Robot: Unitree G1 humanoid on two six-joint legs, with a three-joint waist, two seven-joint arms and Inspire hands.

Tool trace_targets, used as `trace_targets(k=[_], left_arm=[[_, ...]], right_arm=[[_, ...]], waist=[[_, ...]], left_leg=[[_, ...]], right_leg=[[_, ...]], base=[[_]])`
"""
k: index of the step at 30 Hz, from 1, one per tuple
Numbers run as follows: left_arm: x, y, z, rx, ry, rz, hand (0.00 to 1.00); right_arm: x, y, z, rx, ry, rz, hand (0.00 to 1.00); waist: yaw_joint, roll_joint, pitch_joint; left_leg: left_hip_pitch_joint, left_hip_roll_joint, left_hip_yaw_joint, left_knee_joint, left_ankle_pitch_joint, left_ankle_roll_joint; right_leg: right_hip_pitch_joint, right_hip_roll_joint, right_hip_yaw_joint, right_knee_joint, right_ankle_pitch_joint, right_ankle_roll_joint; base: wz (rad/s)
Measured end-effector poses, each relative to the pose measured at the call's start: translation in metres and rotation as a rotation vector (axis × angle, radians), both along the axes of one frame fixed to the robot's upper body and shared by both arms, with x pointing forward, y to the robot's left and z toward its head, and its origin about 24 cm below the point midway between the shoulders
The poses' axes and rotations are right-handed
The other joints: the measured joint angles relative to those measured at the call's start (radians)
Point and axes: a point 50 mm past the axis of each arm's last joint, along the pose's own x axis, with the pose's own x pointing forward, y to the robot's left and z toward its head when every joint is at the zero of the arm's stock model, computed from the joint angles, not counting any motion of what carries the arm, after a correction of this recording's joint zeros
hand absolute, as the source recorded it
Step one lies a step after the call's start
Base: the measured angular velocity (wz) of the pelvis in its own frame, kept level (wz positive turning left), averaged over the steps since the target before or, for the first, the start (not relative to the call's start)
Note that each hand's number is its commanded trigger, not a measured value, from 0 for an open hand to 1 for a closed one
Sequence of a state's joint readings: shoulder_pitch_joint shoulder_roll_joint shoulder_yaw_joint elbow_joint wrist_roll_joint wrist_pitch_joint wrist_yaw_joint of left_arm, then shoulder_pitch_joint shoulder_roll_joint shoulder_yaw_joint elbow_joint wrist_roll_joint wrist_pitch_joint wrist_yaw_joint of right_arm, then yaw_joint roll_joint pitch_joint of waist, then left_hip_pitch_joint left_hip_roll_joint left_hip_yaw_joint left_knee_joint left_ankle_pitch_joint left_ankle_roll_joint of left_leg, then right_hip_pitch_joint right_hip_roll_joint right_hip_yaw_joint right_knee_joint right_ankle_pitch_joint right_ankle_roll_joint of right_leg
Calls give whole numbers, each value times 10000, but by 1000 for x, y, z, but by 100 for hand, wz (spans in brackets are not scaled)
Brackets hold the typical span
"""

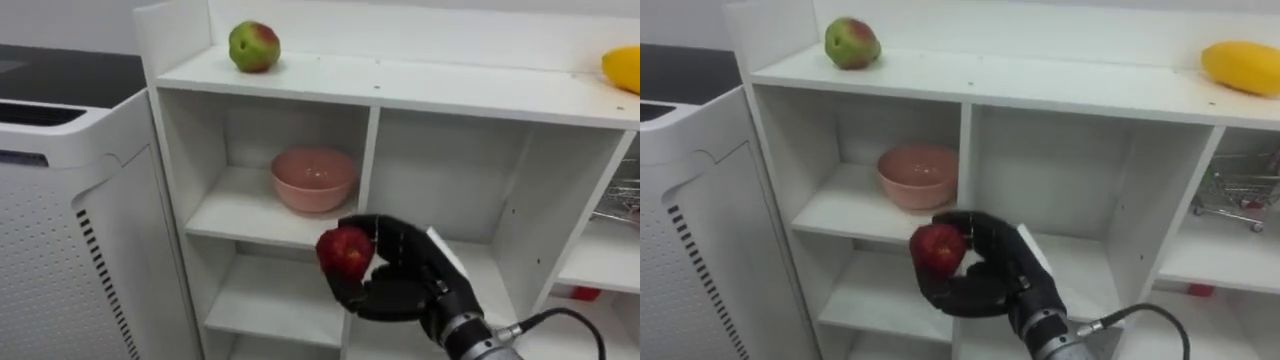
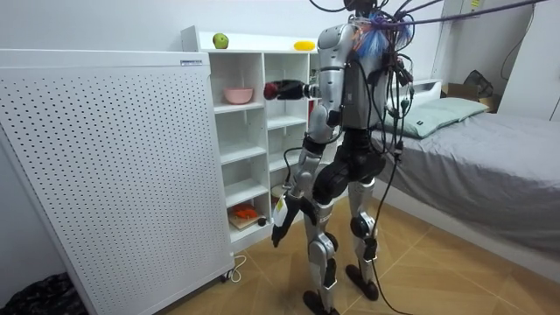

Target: Arrange fruit in the closet

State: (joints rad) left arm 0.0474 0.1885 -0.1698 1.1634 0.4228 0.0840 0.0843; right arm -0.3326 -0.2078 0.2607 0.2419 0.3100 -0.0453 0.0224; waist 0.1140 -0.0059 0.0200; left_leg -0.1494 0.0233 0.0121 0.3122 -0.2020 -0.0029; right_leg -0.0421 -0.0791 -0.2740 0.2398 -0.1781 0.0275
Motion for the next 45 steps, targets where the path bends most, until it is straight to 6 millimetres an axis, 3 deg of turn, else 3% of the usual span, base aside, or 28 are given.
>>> trace_targets(k=[3, 9, 13, 19, 23, 25, 36, 45], left_arm=[[-5, -3, -2, -127, 162, 165, 0], [-6, -6, -3, -568, -144, 1256, 0], [-8, -8, -4, -695, -235, 1544, 0], [-18, -9, -5, -888, -324, 2606, 0], [-15, -12, -4, -1064, -443, 2736, 0], [-9, -13, -3, -1150, -666, 2673, 0], [12, -22, 3, -1537, -1421, 2284, 0], [10, -15, 5, -1243, -1761, 3057, 0]], right_arm=[[1, -10, -22, 3, 848, -407, 100], [-2, -30, -57, 219, 2454, -1581, 100], [-1, -45, -64, 1902, 3085, -2558, 100], [3, -70, -69, 3934, 3724, -4048, 100], [9, -85, -66, 5314, 3948, -4943, 100], [17, -93, -56, 6527, 3793, -5217, 100], [43, -118, -24, 9622, 3436, -6097, 100], [50, -125, -9, 11084, 3191, -6312, 100]], waist=[[21, 261, -7], [-40, 287, 38], [44, 254, 135], [221, 234, 193], [293, 218, 202], [292, 196, 216], [579, 117, 260], [849, 12, 284]], left_leg=[[-334, 1, 89, 192, 30, 31], [-1824, -47, 164, 1228, 18, 97], [-3026, -154, 170, 2201, -90, 124], [-4583, -215, 173, 3088, -73, 106], [-5498, -297, 161, 3431, -4, 78], [-6094, -384, 131, 3625, 79, 55], [-7893, -362, -37, 4593, 56, -86], [-8200, -426, -39, 4959, -72, 11]], right_leg=[[-510, -87, 62, 501, -41, 4], [-2217, -386, 224, 2063, -456, -145], [-3594, -703, 313, 3360, -1007, -223], [-5281, -884, 522, 4581, -1224, -307], [-6282, -1050, 548, 5171, -1307, -360], [-6940, -1175, 579, 5564, -1372, -430], [-8660, -1297, 490, 6571, -1550, -695], [-8853, -1476, 363, 6925, -1731, -748]], base=[[-8], [-1], [7], [3], [8], [13], [5], [5]])
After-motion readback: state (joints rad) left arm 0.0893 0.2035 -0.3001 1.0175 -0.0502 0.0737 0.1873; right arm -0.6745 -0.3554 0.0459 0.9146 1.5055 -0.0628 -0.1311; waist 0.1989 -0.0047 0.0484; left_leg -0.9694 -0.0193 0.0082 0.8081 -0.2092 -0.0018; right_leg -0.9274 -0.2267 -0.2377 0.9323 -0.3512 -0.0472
